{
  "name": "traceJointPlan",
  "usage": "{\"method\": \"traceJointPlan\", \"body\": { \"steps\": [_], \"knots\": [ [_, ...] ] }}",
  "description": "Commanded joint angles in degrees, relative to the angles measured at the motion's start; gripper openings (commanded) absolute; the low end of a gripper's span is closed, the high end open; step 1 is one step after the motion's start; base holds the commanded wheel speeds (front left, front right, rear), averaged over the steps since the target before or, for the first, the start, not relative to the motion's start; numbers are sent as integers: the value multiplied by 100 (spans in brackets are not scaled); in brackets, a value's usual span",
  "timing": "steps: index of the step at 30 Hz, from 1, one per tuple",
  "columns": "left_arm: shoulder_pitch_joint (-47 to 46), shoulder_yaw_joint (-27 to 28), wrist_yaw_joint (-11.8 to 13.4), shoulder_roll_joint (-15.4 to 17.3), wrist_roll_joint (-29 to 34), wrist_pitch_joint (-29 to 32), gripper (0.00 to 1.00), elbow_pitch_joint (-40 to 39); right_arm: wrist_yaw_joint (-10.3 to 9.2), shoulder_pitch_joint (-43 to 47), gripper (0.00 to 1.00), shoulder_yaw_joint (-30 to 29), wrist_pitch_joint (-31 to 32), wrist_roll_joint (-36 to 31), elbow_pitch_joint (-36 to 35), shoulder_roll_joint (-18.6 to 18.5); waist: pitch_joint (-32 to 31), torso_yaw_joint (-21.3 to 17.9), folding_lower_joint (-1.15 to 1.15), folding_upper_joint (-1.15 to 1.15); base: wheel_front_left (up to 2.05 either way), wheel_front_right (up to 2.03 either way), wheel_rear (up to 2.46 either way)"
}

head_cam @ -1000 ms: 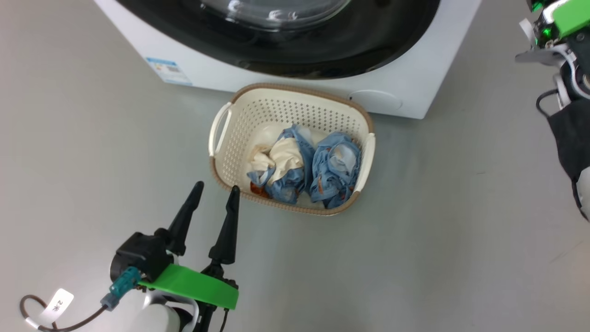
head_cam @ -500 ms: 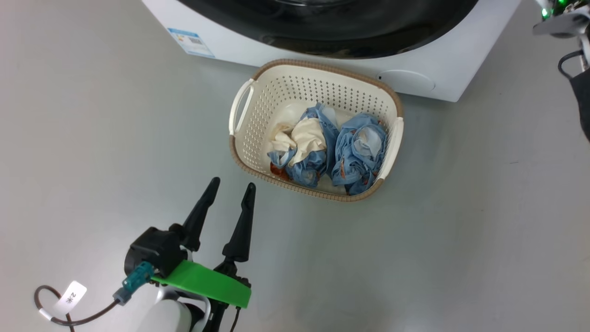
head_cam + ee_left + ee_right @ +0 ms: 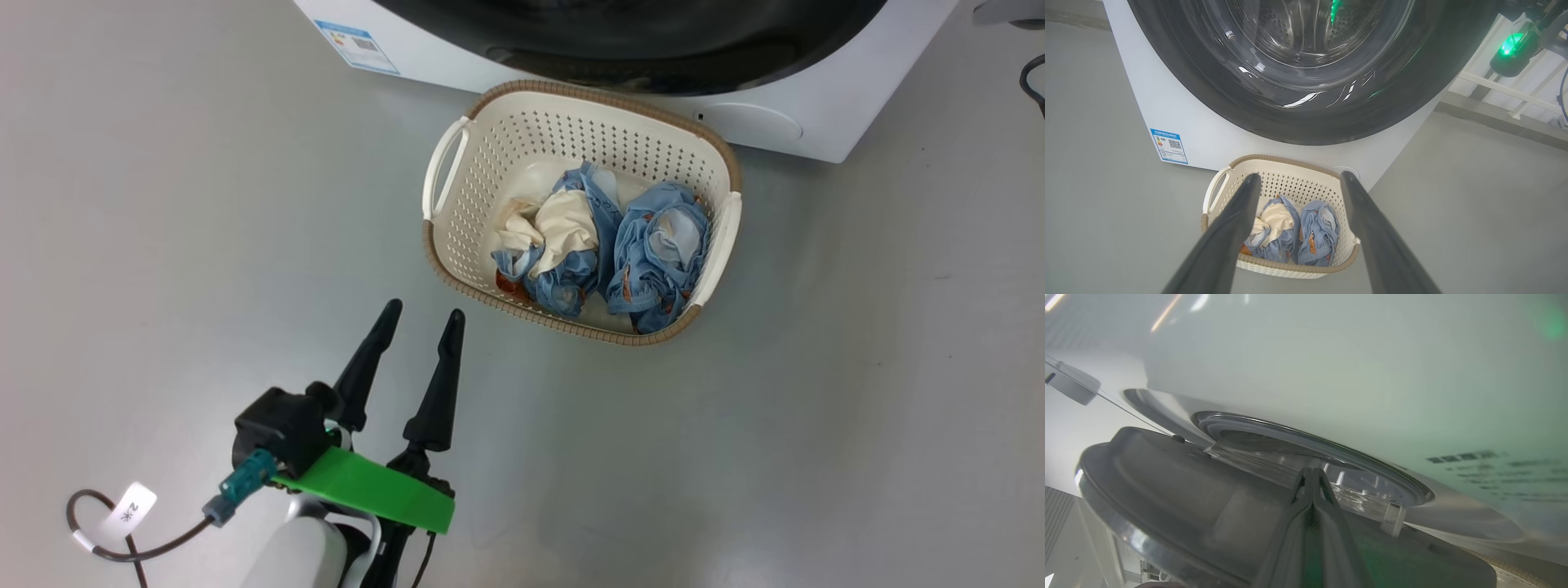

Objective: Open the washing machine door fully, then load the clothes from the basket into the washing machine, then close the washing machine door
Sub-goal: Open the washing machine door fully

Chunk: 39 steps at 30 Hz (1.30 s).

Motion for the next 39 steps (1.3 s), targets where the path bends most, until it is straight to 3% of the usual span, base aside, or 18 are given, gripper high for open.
{"method": "traceJointPlan", "body": {
  "steps": [1, 39],
  "knots": [
    [-75, 179, -9, 99, -47, -37, 100, -124, 10, 31, 0, 141, 125, 16, -170, 214, -28, -10, 0, 0, 0, 0, 0],
    [549, 413, -9, 208, 375, -37, 100, -39, 10, 2598, 0, 1150, 828, 379, -2099, 691, -1322, -499, 0, 0, 0, 0, 0]
  ]
}}
